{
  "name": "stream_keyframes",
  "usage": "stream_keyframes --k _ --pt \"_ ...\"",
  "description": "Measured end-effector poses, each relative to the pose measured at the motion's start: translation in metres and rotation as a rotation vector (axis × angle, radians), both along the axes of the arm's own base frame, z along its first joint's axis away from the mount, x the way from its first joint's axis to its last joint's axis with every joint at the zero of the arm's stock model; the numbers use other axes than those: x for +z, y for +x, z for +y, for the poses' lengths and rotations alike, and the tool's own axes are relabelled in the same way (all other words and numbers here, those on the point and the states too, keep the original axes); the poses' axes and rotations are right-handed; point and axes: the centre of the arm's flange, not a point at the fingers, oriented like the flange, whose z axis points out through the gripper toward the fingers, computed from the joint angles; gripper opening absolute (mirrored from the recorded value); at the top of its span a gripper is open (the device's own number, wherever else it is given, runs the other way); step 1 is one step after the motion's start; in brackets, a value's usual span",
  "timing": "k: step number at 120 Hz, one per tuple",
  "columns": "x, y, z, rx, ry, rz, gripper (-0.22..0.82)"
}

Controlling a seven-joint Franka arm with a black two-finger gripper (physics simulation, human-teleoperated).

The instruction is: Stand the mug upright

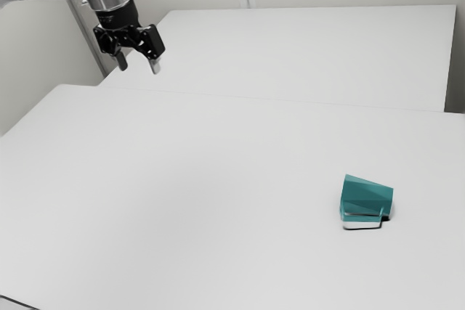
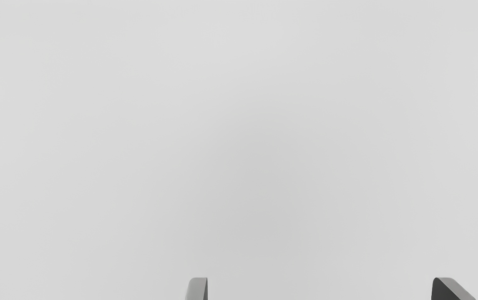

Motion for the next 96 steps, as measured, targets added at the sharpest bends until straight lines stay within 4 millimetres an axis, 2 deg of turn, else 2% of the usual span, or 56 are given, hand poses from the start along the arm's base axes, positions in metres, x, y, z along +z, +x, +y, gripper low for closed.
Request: stream_keyframes --k 30,44,60,86,96 --pt "0.000 -0.001 -0.008 -0.012 -0.014 0.000 0.58" --pt "-0.010 -0.001 -0.015 -0.017 -0.088 0.003 0.58" --pt "-0.037 0.003 -0.025 -0.029 -0.213 0.000 0.58" --pt "-0.100 0.008 -0.041 -0.034 -0.472 -0.013 0.58" --pt "-0.118 0.010 -0.045 -0.036 -0.562 -0.032 0.58"
